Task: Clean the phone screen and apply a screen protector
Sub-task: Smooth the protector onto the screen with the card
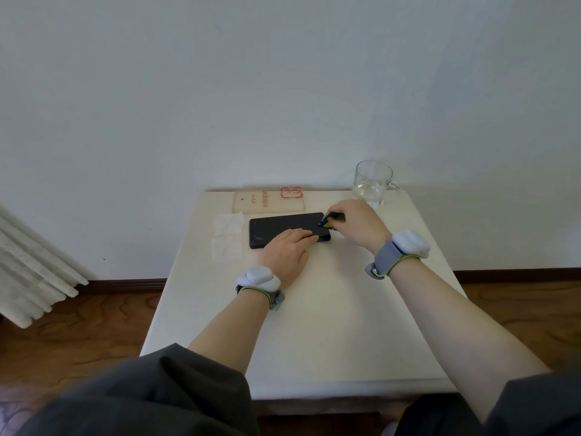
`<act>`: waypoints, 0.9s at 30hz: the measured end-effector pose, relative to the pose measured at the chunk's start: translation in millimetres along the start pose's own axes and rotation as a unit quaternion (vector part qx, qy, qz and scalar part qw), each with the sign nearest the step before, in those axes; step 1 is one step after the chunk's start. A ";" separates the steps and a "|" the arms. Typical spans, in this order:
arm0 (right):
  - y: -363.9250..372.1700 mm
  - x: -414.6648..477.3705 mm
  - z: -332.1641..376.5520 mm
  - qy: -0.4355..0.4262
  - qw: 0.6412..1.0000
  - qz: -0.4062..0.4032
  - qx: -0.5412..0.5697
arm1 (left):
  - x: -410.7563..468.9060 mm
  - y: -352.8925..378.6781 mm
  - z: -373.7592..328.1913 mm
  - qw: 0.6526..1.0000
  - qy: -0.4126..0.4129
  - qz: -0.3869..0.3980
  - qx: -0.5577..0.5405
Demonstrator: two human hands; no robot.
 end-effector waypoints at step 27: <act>18.0 -5.4 11.2 -0.094 0.980 -0.015 -0.173 | -2.2 1.5 -1.6 0.999 -0.035 -0.019 -0.021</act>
Point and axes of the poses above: each hand's wrist, its own x-axis towards the middle knuckle, its own y-axis out of the palm, z = x × y, the point moved 3 cm from there along x, towards the middle knuckle, and after that the axes turned 11 degrees about -z, right-handed, at the moved point
